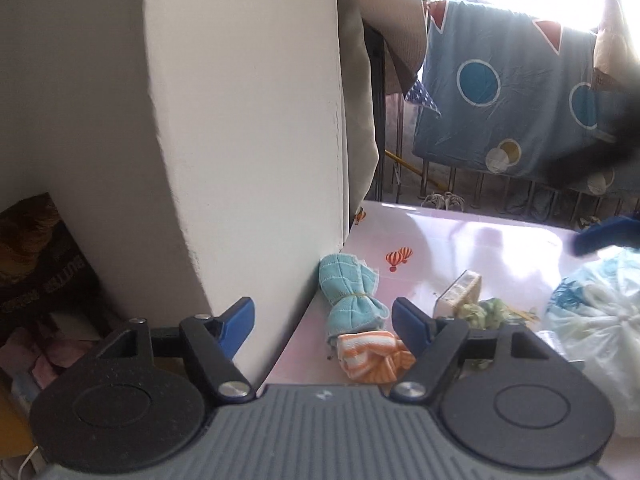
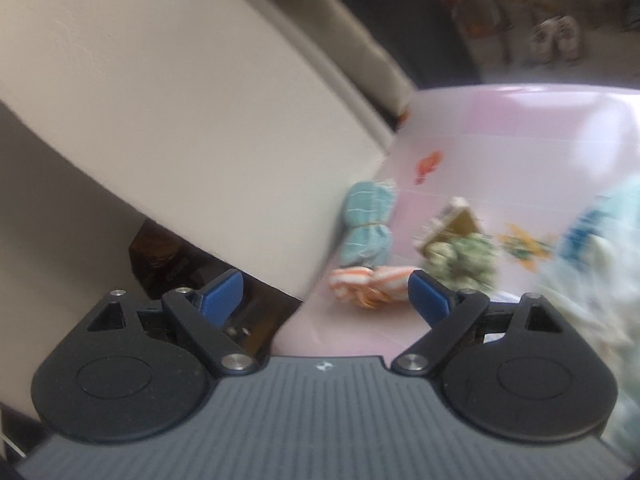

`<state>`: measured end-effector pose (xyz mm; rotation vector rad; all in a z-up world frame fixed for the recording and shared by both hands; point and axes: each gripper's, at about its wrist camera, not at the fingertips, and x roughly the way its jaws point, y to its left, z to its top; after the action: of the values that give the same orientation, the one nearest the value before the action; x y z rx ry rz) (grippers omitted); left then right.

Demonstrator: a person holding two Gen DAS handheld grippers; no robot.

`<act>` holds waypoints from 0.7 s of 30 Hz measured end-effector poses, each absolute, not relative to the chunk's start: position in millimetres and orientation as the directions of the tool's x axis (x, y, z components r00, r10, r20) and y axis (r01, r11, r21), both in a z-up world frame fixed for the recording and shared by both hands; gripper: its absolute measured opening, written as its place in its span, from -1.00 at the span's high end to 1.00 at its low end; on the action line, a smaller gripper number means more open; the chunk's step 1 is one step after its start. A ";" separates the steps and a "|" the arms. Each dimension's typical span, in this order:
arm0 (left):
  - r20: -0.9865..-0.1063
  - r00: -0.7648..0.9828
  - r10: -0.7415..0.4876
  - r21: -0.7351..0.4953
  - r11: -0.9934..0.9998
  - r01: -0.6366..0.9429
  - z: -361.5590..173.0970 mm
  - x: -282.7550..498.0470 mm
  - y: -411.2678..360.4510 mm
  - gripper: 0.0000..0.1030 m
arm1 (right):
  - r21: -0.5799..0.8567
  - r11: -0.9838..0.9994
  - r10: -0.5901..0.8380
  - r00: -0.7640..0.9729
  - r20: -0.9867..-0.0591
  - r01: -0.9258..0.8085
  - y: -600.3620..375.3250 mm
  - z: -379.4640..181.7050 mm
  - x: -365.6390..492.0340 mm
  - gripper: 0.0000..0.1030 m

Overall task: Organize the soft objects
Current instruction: 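Reach the right tool to the blue tied towel and grasp it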

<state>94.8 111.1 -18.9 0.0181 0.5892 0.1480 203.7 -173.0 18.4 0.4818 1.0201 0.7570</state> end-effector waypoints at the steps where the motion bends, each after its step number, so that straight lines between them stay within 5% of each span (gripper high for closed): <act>1: -0.558 0.818 0.139 0.055 0.990 -0.131 -23.5 101.4 113.0 -0.40 | 0.685 0.644 0.765 0.286 -0.578 -0.339 -158.1 11.2 218.1 -0.74; 21: -0.728 0.682 0.072 0.035 0.997 -0.068 -103.2 202.4 103.8 -0.19 | 0.490 0.768 0.571 0.093 -0.816 -0.412 -5.3 -135.5 343.8 -0.49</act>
<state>202.4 103.8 -103.2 0.0055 0.8166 0.0784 343.8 -5.3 -135.5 0.1493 1.2849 0.7330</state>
